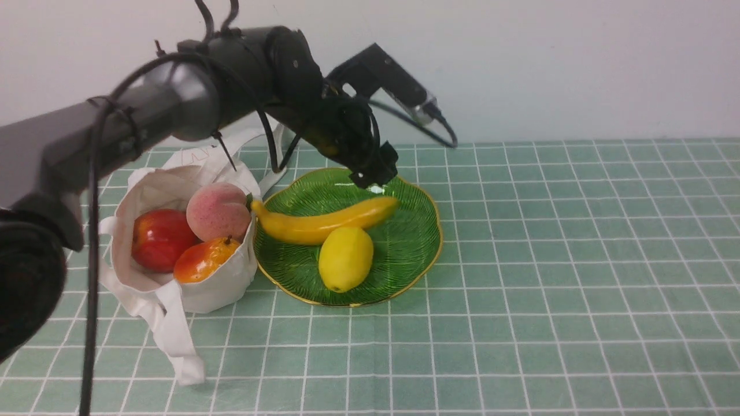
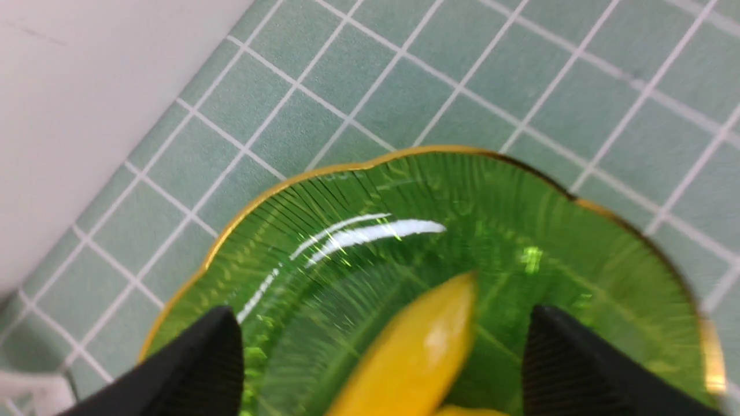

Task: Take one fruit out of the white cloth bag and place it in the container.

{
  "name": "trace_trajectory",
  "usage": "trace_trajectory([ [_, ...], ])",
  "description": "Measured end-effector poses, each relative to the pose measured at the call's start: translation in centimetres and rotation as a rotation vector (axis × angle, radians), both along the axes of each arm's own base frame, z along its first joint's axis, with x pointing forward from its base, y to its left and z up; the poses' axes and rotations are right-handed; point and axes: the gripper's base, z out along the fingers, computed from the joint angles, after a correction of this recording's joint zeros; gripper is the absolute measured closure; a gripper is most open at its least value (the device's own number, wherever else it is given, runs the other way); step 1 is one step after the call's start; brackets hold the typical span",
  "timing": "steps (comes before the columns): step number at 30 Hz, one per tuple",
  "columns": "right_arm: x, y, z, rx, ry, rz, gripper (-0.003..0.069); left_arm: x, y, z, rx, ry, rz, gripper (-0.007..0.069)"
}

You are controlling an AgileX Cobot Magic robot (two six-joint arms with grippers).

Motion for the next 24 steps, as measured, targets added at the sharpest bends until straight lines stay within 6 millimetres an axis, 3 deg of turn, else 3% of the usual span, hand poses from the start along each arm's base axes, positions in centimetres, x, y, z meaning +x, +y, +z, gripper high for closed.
trace_trajectory([
  [2,0.0,0.0,0.0,0.000,0.000,0.000,0.0671,-1.4,0.5,2.6,-0.043,0.032,0.044,0.0186],
  [5,0.0,0.0,0.0,0.000,0.000,0.000,0.0671,-4.3,1.7,7.1,-0.071,0.062,0.079,0.0428],
  [6,0.0,0.0,0.0,0.000,0.000,0.000,0.0671,-4.4,1.7,7.0,-0.068,0.071,0.079,0.0446],
  [7,0.0,0.0,0.0,0.000,0.000,0.000,0.0671,-5.8,2.4,8.7,-0.054,0.077,0.074,0.0530],
  [9,0.0,0.0,0.0,0.000,0.000,0.000,0.0671,-8.0,3.4,11.0,-0.032,0.083,0.066,0.0584],
  [10,0.0,0.0,0.0,0.000,0.000,0.000,0.0671,-10.0,4.4,12.8,-0.006,0.097,0.059,0.0615],
  [13,0.0,0.0,0.0,0.000,0.000,0.000,0.0671,-12.1,5.4,14.7,0.014,0.092,0.055,0.0626],
  [14,0.0,0.0,0.0,0.000,0.000,0.000,0.0671,-13.7,6.4,16.3,0.018,0.049,0.063,0.0631],
  [17,0.0,0.0,0.0,0.000,0.000,0.000,0.0671,-17.1,8.4,18.6,0.029,-0.031,0.093,0.0632],
  [21,0.0,0.0,0.0,0.000,0.000,0.000,0.0671,-22.2,11.2,19.5,0.026,-0.077,0.158,0.0632],
  [24,0.0,0.0,0.0,0.000,0.000,0.000,0.0671,-26.5,13.1,18.6,-0.001,-0.078,0.198,0.0632],
])
